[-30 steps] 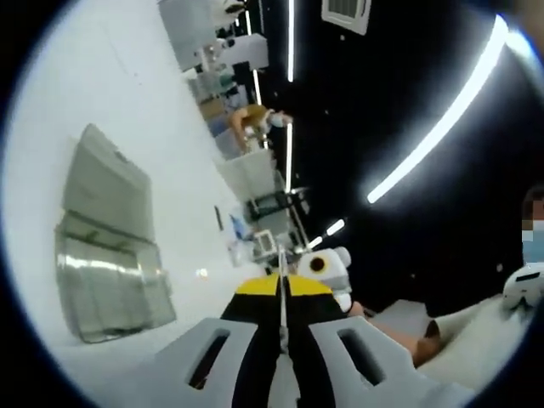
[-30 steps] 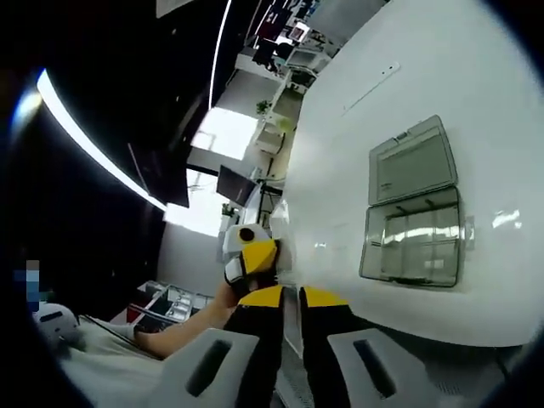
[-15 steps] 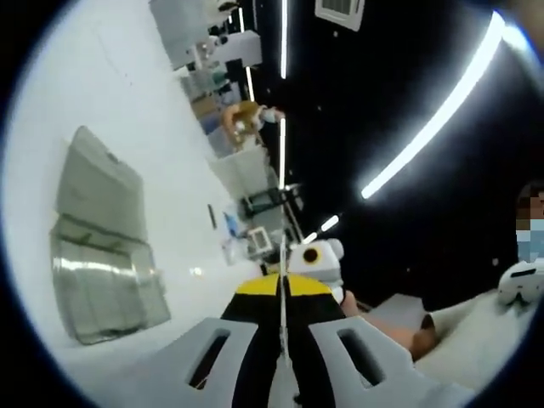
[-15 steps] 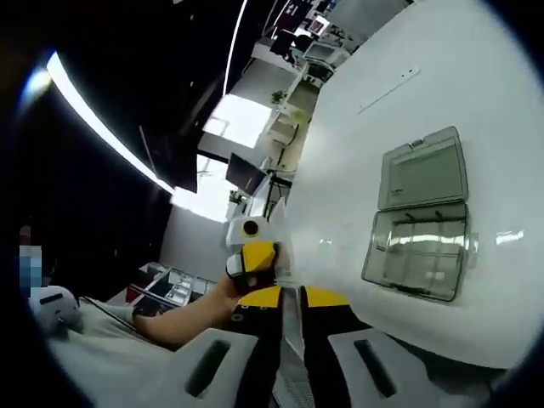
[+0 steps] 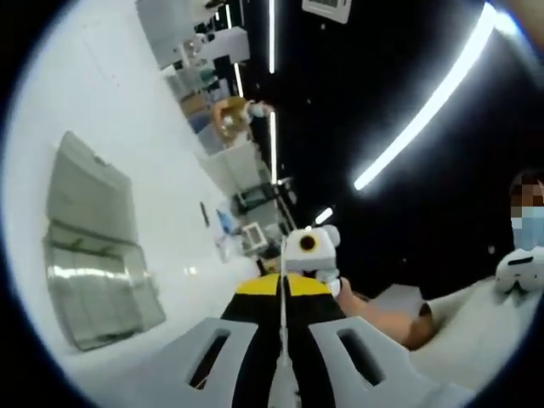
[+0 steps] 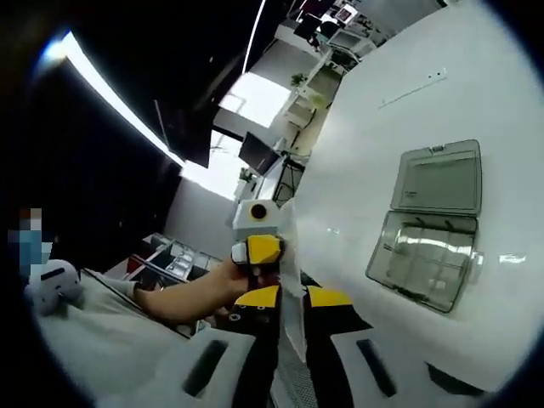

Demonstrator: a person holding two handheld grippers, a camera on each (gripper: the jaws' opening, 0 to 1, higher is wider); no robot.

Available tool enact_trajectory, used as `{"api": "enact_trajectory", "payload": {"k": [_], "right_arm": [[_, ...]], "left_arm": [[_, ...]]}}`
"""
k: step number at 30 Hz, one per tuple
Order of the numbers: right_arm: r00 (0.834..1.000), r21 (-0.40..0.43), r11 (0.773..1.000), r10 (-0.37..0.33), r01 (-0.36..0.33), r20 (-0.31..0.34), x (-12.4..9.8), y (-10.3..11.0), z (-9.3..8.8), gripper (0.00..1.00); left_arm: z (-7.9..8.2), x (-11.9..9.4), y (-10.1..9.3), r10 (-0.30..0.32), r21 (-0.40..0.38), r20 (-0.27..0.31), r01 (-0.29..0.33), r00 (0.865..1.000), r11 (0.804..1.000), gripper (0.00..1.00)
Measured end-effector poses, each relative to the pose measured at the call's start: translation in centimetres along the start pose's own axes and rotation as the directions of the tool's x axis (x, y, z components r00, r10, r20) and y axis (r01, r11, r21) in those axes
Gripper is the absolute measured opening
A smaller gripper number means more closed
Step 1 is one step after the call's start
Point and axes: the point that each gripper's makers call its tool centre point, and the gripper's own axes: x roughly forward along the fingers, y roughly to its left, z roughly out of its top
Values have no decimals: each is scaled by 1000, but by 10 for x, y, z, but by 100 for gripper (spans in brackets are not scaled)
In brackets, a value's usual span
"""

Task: Insert the divider into the dual guide fixture by aligning both edges with the guide slots and pushing it downward to the bottom, including one-sided entry, uneven engagement, binding, and posture correction.

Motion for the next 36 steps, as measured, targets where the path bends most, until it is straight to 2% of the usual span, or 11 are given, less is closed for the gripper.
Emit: {"api": "enact_trajectory", "payload": {"k": [6, 14, 28, 36], "right_arm": [[1000, -46, 998, 30, -30, -7, -3, 6, 0, 13], [998, -60, 997, 45, -48, -49, 1, 10, -6, 11], [995, -16, 997, 80, -81, -66, 9, 16, -9, 5], [992, 4, 994, 105, -105, -75, 10, 21, -6, 2]], "left_arm": [[-2, -1, -9, -36, 12, -6, 36, 999, 999, 0], [-6, 3, -15, -59, 20, -16, 60, 998, 998, 0], [-11, 3, -15, -58, 19, -11, 58, 998, 998, 0], [-8, 2, -16, -66, 13, -3, 66, 998, 998, 0]]}}
